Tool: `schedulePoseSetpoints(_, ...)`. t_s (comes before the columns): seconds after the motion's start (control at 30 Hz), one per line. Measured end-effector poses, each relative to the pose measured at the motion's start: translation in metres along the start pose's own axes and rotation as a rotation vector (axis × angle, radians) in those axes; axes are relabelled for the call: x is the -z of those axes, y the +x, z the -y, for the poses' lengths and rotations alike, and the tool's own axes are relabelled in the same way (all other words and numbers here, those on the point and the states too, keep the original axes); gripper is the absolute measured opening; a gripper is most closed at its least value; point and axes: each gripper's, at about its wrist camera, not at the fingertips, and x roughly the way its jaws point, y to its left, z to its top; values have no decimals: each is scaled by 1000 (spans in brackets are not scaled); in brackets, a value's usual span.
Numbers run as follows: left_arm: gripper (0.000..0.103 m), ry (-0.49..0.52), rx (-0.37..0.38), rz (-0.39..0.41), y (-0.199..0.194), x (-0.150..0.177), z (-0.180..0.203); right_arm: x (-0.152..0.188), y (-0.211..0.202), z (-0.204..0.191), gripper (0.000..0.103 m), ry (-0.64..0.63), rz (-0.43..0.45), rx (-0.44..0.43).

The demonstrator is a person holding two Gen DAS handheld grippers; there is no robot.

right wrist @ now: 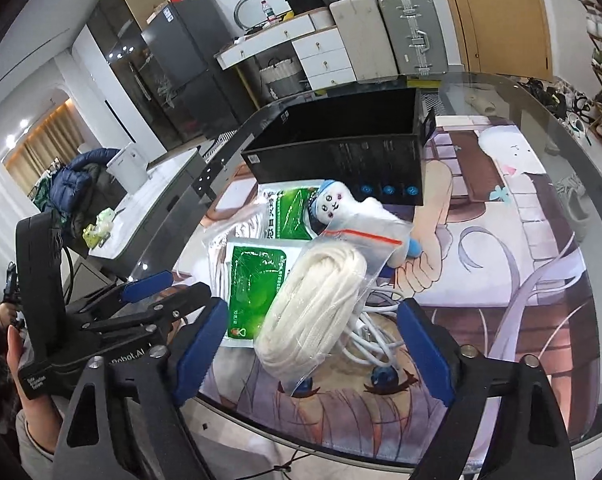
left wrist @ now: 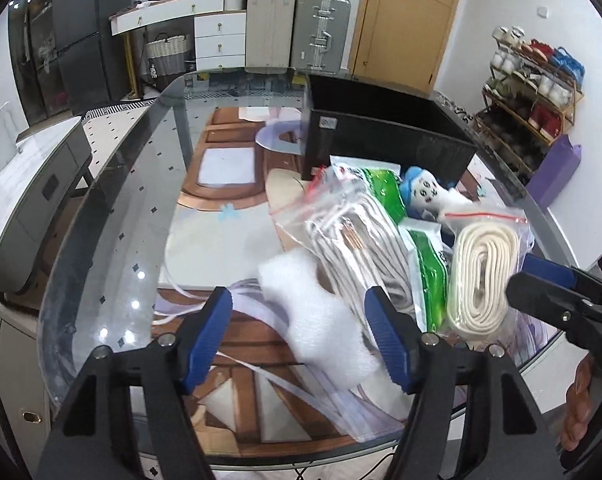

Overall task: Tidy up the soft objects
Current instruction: 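Grasp the white foam piece with the left gripper while the right gripper grasps the bagged rope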

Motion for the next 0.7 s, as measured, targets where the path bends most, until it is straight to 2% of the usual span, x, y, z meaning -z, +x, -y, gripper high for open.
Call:
schedulePoseSetpoints(0.23, 69, -17, 9, -35, 5, 2, -3, -4, 8, 1, 78, -9, 1, 17)
schedulePoseSetpoints(0.43, 68, -19, 19, -50, 4, 7, -8, -10, 2, 6, 78, -3, 28, 31)
schedulePoseSetpoints(0.6, 67, -11, 11, -54, 1, 10, -11, -13, 6, 0, 78, -24, 14, 0)
schedulePoseSetpoints(0.63, 67, -8, 6, -55, 2, 10, -10, -14, 7, -2, 78, -29, 16, 0)
schedulePoseSetpoints(0.7, 57, -5, 5, -61, 3, 10, -11, -15, 9, -7, 77, -46, 17, -9)
